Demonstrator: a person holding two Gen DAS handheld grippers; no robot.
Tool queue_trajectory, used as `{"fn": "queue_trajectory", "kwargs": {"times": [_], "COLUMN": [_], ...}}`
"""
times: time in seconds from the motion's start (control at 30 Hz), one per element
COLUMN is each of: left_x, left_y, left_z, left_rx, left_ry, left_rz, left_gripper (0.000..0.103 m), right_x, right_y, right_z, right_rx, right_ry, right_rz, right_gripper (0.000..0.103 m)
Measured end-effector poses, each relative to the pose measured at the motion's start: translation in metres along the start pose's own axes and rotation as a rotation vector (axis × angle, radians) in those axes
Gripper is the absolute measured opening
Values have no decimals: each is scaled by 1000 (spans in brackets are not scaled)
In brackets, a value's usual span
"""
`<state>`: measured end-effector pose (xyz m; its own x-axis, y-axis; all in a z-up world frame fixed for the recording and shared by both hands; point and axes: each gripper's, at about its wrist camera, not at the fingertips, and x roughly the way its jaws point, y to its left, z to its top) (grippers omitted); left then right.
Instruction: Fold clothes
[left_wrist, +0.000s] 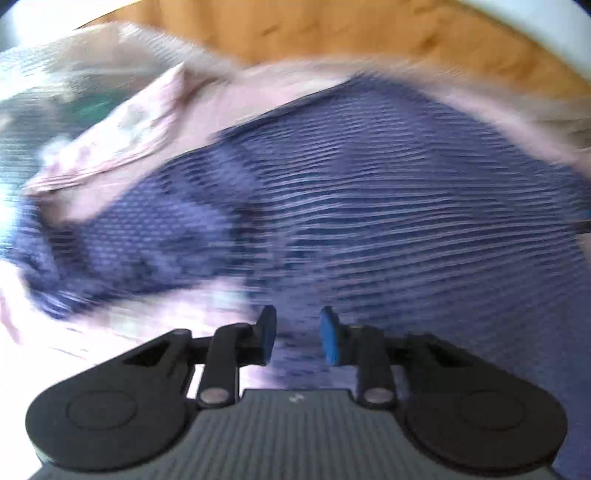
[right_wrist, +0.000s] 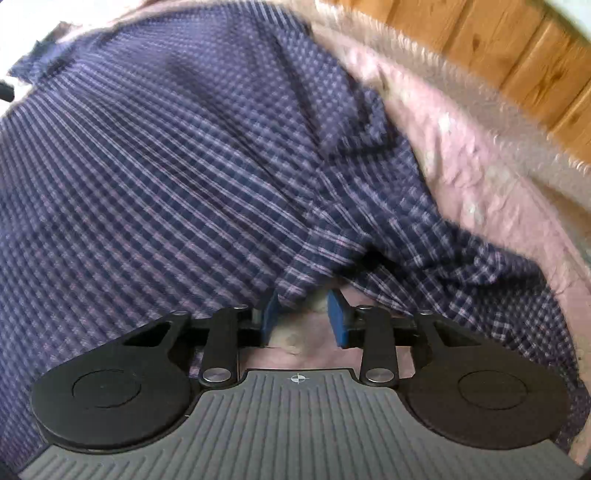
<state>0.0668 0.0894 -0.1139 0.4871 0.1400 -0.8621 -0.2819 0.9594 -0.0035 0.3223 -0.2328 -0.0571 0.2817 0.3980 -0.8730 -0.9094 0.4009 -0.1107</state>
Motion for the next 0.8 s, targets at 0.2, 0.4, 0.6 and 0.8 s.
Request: {"fn": "queue_trajectory", "kwargs": {"times": [0.2,0.4,0.6,0.8], "left_x": [-1,-81,-67,-97], "left_y": [-9,21,0,-31], "left_z": [-104,-201,-218,-263], "left_rx": [37,-93,-193,46], "left_ry": [108,99,0,-34], "left_rz": [21,39,-73,-34], "left_gripper": [32,36,51,56], "right_x": [-31,-75,-100,-118], "right_y": [77,113,156,195], "right_z": [-61,-167,-196,-226], "right_rx": [61,105,167,229], "right_ry": [25,165,147,129], "right_rz": [72,-87,-172,-236], "right_gripper": [43,43,55,61]}}
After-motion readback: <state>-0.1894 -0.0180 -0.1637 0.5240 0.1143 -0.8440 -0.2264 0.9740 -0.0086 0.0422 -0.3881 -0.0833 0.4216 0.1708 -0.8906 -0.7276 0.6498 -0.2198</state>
